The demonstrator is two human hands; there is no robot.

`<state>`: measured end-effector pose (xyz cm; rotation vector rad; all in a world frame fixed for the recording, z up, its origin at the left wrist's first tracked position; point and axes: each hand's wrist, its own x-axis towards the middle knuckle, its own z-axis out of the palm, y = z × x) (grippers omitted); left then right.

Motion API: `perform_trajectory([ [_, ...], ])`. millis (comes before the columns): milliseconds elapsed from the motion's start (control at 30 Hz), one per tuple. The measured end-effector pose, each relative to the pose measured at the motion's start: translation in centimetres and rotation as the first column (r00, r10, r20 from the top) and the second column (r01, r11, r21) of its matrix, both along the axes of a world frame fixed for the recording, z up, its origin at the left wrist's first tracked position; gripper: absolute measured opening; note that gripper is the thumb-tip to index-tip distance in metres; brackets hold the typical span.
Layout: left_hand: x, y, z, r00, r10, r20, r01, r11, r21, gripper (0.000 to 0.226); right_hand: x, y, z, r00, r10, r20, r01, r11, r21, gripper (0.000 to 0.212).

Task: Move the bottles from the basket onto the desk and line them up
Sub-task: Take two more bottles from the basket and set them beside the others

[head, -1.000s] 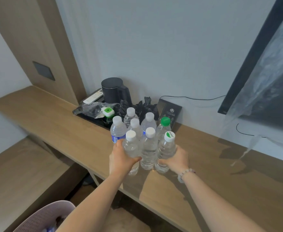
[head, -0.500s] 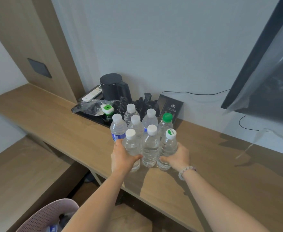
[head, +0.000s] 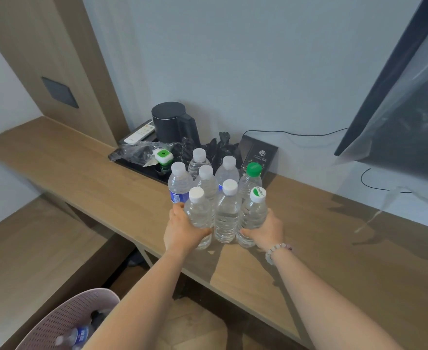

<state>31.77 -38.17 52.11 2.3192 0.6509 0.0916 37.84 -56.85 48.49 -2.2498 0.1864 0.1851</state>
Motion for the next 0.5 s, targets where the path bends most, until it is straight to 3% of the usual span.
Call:
perform_trajectory([
  [300,0.1,0.5,0.3,0.994,-0.062,-0.089,0.063,0.998,0.009,0.079,-0.6,-0.8,0.3,0.995,0.087,-0.040,-0.089,0.995,-0.052,0.097],
  [400,0.1,1.9,0.8,0.965,-0.169,-0.200,0.186,0.980,0.069,0.074,0.6,-2.3,1.9,0.962,0.184,-0.201,-0.210,0.971,-0.113,0.081],
  [500,-0.4,3.7,1.5,0.921,-0.171,-0.349,0.281,0.914,0.293,0.066,2.6,-4.1,6.2,0.903,0.211,-0.374,-0.365,0.835,-0.412,0.049],
])
